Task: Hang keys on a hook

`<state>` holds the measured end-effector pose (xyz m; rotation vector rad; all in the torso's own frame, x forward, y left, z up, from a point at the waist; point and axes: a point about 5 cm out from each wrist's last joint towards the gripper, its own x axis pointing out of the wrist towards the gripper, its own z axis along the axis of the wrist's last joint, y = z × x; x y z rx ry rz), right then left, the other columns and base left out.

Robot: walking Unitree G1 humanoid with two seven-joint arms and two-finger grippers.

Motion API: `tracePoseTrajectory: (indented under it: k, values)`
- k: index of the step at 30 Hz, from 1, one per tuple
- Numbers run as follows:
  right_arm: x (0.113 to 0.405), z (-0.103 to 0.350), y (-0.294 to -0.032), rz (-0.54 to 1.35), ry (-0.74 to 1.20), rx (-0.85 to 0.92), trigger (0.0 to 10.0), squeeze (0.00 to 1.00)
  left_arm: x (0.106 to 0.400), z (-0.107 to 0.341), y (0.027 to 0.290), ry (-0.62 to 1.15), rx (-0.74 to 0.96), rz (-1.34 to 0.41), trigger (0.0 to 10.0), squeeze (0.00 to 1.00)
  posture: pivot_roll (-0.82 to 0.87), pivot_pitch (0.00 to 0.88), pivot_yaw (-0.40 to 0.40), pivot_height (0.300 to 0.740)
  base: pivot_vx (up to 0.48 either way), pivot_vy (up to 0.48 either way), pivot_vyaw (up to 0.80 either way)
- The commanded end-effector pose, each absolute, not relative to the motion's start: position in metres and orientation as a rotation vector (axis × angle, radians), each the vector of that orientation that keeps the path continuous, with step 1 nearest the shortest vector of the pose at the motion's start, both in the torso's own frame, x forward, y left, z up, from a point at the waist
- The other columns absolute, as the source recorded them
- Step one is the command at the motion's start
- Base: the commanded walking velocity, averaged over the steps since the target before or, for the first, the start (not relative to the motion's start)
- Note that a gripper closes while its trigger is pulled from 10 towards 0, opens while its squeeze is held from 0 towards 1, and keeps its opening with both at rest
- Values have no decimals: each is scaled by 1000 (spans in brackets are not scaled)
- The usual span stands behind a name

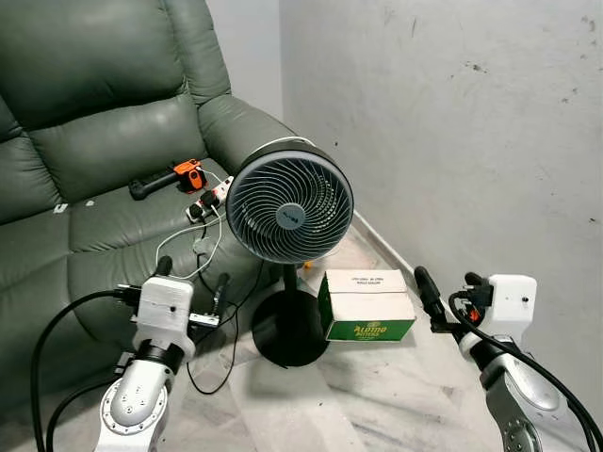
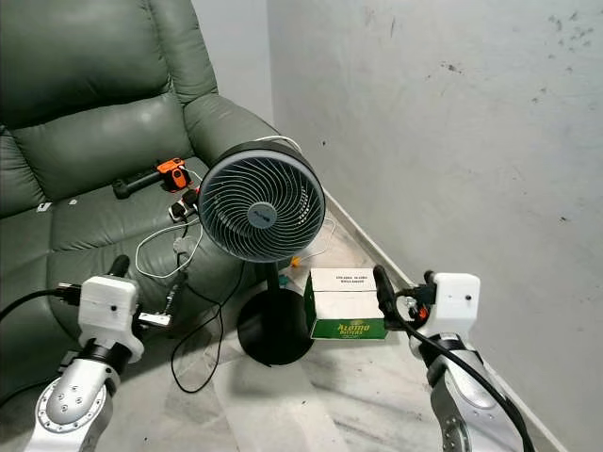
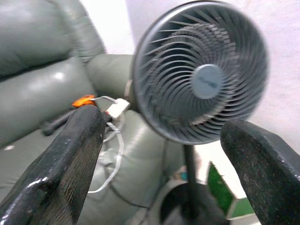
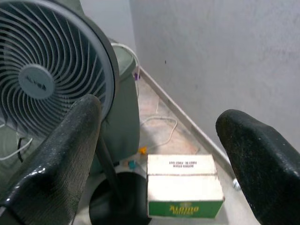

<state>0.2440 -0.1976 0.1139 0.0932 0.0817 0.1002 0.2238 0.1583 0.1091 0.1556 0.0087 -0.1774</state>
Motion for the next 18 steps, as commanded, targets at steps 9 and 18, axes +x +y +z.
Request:
tracePoseTrajectory:
  k: [9, 18]
  values:
    - [241, 111, -192, 113, 127, 80, 10000, 0, 230, 119, 149, 5, 130, -190, 10000, 0, -15, 83, 6, 740, 0, 0, -613]
    - [245, 115, -191, 125, 129, 68, 10000, 0, 231, 122, 141, 40, 50, -176, 10000, 0, -25, 91, 5, 740, 0, 0, -788]
